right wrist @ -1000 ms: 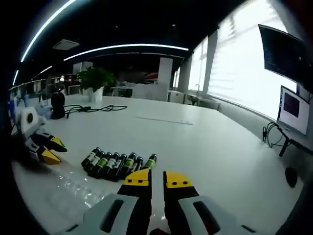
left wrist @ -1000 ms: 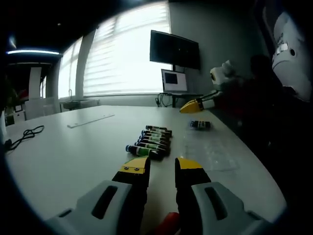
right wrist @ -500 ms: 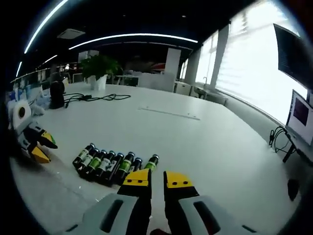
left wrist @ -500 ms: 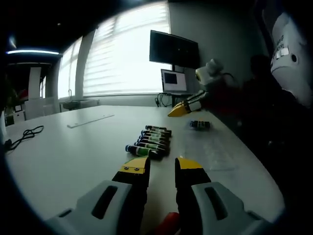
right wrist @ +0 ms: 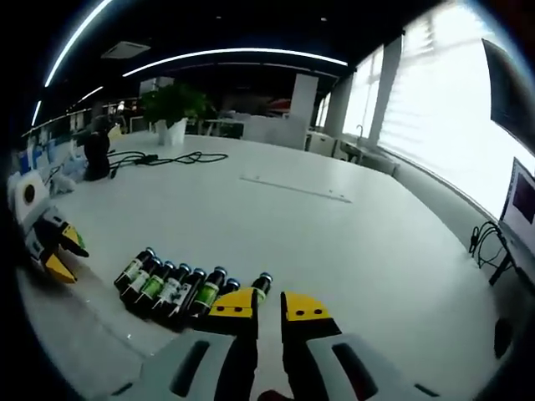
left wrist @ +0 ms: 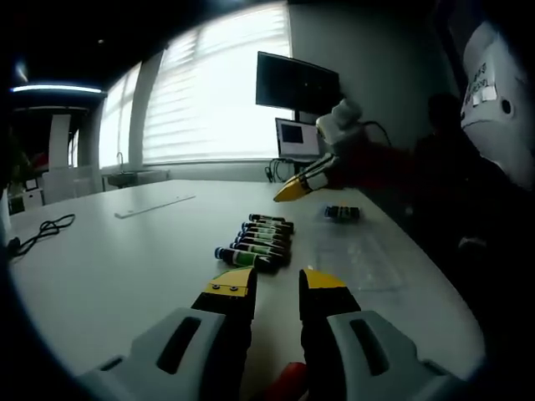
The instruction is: Grip medicine bottles put into box
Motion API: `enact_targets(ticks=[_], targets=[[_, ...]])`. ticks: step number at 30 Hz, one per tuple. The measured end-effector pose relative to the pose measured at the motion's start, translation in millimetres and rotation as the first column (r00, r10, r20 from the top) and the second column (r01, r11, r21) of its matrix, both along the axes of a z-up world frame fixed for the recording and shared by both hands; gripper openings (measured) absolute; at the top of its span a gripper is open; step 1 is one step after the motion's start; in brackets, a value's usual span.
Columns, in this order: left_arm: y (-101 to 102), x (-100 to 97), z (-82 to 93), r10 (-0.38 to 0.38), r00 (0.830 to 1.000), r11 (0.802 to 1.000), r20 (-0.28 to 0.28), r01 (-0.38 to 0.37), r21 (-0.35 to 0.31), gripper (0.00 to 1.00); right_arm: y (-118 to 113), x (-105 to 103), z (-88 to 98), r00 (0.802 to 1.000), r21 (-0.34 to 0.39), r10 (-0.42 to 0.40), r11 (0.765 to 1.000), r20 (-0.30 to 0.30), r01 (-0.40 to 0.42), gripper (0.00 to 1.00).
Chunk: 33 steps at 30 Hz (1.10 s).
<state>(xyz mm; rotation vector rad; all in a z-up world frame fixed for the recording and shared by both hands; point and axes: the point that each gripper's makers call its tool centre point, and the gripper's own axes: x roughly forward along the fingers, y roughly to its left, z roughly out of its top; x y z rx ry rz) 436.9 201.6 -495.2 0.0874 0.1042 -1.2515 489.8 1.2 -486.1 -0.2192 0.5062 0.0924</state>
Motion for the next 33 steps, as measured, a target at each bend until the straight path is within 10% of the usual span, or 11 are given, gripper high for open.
enact_targets(ticks=[33], targets=[[-0.2,-0.5,-0.3,-0.001,1.0,1.0,0.003,0.001,0.005,0.14,7.0,15.0,-35.2,0.993,-0.003,0.025,1.0,-0.119,-0.025,0.06]])
